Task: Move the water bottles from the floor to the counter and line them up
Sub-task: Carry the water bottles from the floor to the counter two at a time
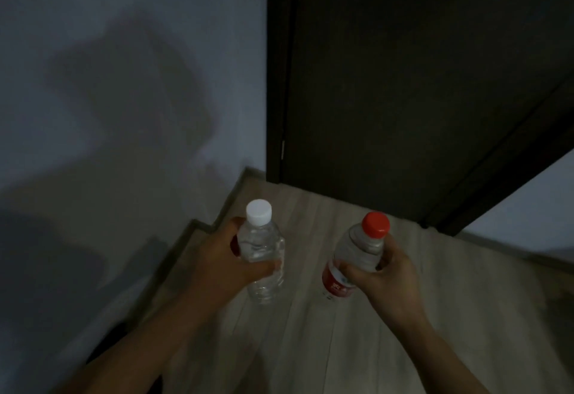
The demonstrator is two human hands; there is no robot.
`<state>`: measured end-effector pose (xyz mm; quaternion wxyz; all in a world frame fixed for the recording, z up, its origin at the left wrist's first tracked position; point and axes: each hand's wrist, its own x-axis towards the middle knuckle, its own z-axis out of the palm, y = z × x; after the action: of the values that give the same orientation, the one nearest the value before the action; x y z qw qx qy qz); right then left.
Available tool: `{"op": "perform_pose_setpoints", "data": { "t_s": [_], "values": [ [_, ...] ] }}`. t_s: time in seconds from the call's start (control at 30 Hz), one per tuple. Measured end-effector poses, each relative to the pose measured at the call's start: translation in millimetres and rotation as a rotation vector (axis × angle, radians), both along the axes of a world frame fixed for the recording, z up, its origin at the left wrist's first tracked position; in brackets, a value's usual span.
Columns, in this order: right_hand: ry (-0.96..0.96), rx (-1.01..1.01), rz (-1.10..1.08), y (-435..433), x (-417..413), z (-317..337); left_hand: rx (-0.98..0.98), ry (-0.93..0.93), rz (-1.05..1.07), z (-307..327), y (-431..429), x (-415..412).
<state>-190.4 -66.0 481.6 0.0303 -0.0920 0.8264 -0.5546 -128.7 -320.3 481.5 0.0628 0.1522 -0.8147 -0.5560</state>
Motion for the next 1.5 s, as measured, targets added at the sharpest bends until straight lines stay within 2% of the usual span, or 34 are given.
{"op": "perform_pose_setpoints", "data": {
  "t_s": [0.17, 0.4, 0.53, 0.7, 0.97, 1.07, 1.5],
  "values": [
    [0.052, -0.03, 0.016, -3.8, 13.2, 160.7, -0.039, 0.072, -0.063, 148.6, -2.9, 11.8],
    [0.169, -0.065, 0.098, -16.4, 37.2, 377.5, -0.012, 0.272, -0.072, 353.4, -15.6, 25.6],
    [0.275, -0.104, 0.159, -22.9, 47.8, 466.7, -0.017, 0.378, -0.075, 445.2, -17.7, 33.5],
    [0.363, -0.185, 0.259, -23.8, 51.3, 551.4, -0.048, 0.483, -0.038, 528.2, -7.9, 42.6],
    [0.524, -0.303, 0.458, -26.0, 27.9, 629.2, -0.087, 0.651, 0.126, 608.9, 15.6, 56.5],
    [0.555, -0.338, 0.571, -36.4, 21.5, 650.2, -0.132, 0.711, 0.261, 627.8, 24.8, 75.2],
    [0.481, -0.539, 1.039, -152.6, 89.1, 676.5, -0.352, 0.696, 0.716, 669.0, 3.9, 226.3]
  ]
}}
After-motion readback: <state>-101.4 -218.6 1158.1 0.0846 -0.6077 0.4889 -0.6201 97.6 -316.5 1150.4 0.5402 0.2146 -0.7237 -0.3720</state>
